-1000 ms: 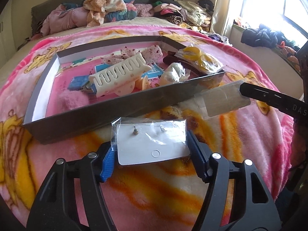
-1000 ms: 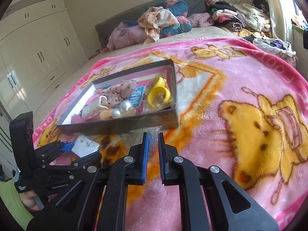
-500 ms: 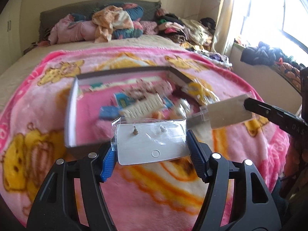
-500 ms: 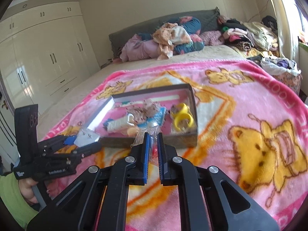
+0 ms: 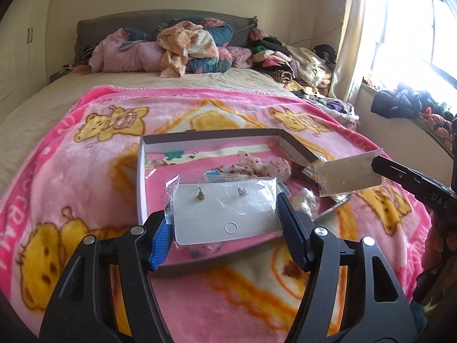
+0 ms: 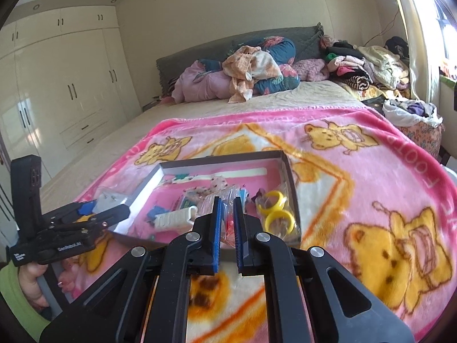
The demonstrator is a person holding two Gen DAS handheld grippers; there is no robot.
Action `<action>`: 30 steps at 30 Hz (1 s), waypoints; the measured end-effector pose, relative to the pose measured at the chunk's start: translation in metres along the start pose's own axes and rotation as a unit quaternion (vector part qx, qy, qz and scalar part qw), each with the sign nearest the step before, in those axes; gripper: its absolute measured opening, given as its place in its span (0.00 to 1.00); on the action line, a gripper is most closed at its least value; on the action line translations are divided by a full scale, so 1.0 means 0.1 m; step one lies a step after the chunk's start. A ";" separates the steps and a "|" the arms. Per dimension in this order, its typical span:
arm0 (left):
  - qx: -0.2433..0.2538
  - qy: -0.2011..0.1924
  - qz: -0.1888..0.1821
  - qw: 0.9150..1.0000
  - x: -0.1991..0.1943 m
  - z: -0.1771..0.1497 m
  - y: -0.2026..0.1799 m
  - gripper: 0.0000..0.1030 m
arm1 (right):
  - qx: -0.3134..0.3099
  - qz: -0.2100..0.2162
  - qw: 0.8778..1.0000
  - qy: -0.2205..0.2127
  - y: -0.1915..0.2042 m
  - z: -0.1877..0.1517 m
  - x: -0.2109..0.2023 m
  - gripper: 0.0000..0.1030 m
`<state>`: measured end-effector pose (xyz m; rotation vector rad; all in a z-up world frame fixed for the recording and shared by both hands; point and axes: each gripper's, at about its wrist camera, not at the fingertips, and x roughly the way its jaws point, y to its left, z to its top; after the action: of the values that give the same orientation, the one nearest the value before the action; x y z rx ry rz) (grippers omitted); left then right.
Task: Organize jewelry
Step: 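Carry the earring card and white packet into the tray and open both tools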
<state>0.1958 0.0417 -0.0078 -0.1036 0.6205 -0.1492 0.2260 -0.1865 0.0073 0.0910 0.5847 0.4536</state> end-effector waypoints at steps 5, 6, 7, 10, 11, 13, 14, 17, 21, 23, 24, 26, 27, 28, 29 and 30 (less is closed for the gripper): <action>-0.012 0.003 0.005 1.000 0.12 0.03 0.10 0.55 | 0.007 -0.011 1.000 0.007 -0.03 0.06 0.17 0.08; -0.014 0.003 0.006 1.000 0.13 0.04 0.11 0.55 | 0.008 -0.014 1.000 0.008 -0.04 0.07 0.21 0.08; -0.015 0.005 0.008 1.000 0.16 0.04 0.12 0.55 | 0.009 -0.017 1.000 0.010 -0.05 0.07 0.24 0.08; -0.022 0.008 0.009 1.000 0.23 0.03 0.17 0.55 | 0.012 -0.024 1.000 0.013 -0.07 0.08 0.33 0.08; -0.024 0.010 0.010 1.000 0.25 0.03 0.18 0.55 | 0.012 -0.025 1.000 0.015 -0.07 0.08 0.37 0.08; -0.028 0.012 0.011 0.999 0.30 0.03 0.21 0.55 | 0.011 -0.030 0.999 0.014 -0.08 0.09 0.41 0.08; -0.029 0.013 0.011 0.999 0.32 0.03 0.21 0.55 | 0.010 -0.031 0.999 0.013 -0.08 0.10 0.43 0.08; -0.030 0.016 0.014 0.999 0.37 0.04 0.23 0.55 | 0.009 -0.033 0.999 0.012 -0.08 0.13 0.48 0.08; -0.031 0.018 0.017 0.999 0.43 0.06 0.25 0.55 | 0.009 -0.033 0.999 0.013 -0.08 0.16 0.53 0.08; -0.030 0.020 0.019 0.999 0.46 0.06 0.26 0.55 | 0.010 -0.032 0.999 0.014 -0.08 0.17 0.55 0.08; -0.031 0.021 0.020 0.999 0.49 0.07 0.27 0.55 | 0.011 -0.032 0.999 0.015 -0.08 0.18 0.58 0.08; -0.033 0.023 0.023 0.999 0.53 0.07 0.28 0.55 | 0.018 -0.029 0.999 0.019 -0.09 0.20 0.64 0.08; -0.034 0.023 0.023 0.999 0.55 0.08 0.28 0.55 | 0.022 -0.026 0.999 0.021 -0.09 0.21 0.67 0.08; -0.034 0.024 0.024 0.999 0.57 0.09 0.28 0.55 | 0.024 -0.024 0.999 0.022 -0.10 0.22 0.70 0.08; -0.035 0.024 0.024 0.999 0.59 0.09 0.28 0.55 | 0.025 -0.022 0.999 0.023 -0.10 0.23 0.72 0.08; -0.036 0.025 0.025 0.999 0.60 0.09 0.29 0.55 | 0.026 -0.020 0.999 0.024 -0.09 0.23 0.74 0.08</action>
<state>0.2527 0.0601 -0.0385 -0.1544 0.6775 -0.0819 0.2971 -0.1616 -0.0134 0.1189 0.6443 0.4034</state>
